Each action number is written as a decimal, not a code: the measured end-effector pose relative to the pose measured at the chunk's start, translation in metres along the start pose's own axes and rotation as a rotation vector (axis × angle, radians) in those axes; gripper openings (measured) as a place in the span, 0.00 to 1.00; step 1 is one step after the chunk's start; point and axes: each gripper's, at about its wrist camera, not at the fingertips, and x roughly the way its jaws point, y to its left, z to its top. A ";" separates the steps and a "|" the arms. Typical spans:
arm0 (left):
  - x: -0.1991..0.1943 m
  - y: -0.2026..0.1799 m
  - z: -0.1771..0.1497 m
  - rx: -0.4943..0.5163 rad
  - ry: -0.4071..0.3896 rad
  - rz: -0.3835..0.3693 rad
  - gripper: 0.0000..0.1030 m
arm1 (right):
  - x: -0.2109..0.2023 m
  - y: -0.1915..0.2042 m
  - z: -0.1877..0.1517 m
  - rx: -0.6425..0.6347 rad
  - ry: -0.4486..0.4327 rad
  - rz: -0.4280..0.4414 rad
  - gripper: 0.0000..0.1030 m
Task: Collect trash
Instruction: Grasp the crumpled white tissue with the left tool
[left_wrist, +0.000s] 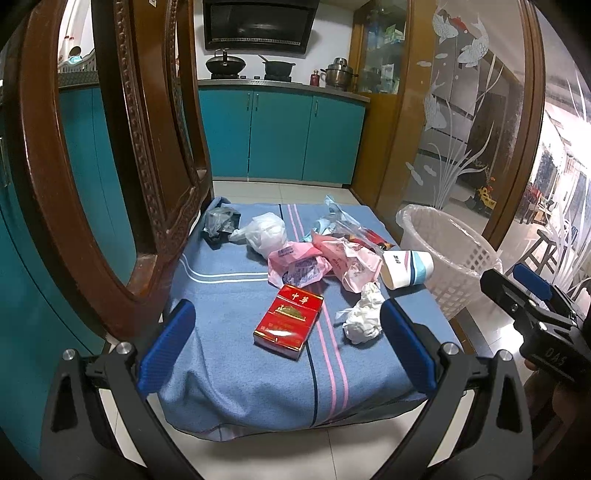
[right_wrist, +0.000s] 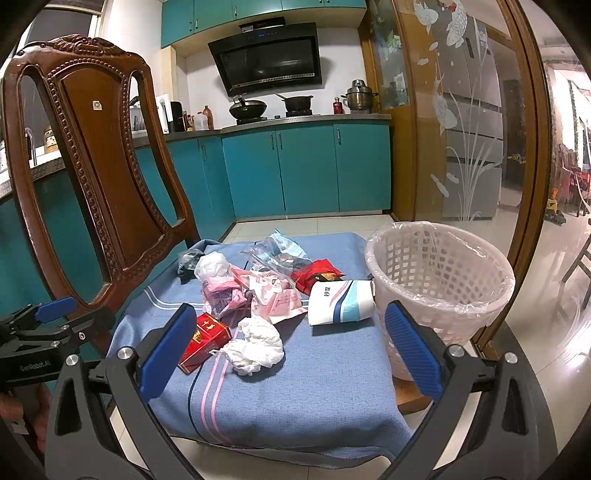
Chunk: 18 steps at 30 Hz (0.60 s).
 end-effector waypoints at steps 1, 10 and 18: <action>0.000 0.000 0.000 0.002 0.000 0.001 0.97 | 0.000 0.000 0.000 0.000 0.000 0.000 0.97; 0.020 -0.021 -0.004 0.048 0.013 -0.033 0.97 | -0.001 -0.010 0.010 0.031 -0.023 -0.017 0.97; 0.077 -0.082 -0.010 0.187 0.050 -0.084 0.97 | 0.008 -0.029 0.018 0.091 -0.026 -0.055 0.97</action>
